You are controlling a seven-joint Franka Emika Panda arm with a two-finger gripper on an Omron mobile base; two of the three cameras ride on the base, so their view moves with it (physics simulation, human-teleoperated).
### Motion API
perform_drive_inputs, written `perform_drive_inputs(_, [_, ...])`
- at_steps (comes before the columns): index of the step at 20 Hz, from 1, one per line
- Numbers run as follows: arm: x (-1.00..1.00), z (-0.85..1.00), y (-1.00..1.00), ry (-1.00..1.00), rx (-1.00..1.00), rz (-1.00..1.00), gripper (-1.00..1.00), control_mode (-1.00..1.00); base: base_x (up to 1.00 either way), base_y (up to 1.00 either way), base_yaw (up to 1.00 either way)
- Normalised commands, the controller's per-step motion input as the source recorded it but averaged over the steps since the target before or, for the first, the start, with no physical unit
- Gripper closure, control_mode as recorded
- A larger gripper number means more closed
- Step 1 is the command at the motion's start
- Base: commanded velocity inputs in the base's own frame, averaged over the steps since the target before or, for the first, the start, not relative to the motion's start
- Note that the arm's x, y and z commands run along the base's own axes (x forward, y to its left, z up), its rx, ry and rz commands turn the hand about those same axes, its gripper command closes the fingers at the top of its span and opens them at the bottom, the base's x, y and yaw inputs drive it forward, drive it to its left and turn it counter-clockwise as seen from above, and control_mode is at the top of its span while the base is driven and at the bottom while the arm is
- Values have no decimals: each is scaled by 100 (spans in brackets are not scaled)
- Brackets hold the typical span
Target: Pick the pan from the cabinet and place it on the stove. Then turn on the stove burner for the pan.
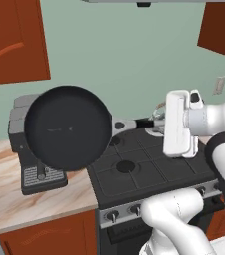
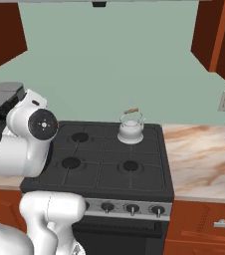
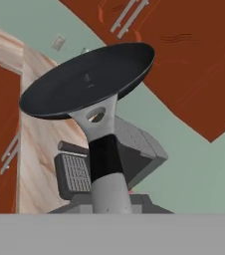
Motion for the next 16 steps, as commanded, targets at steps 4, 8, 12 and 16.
perform_drive_inputs(4, [-5, -8, -49, 8, 7, -10, 100, -100, 0, 0, 0])
perform_drive_inputs(8, [-20, -18, -63, 5, 10, -12, 100, -100, 0, 0, 0])
perform_drive_inputs(12, [-23, -17, -66, 4, 8, -11, 100, -100, 0, 0, 0])
perform_drive_inputs(16, [-24, -25, -57, 4, 4, -15, 100, -100, 0, 0, 0])
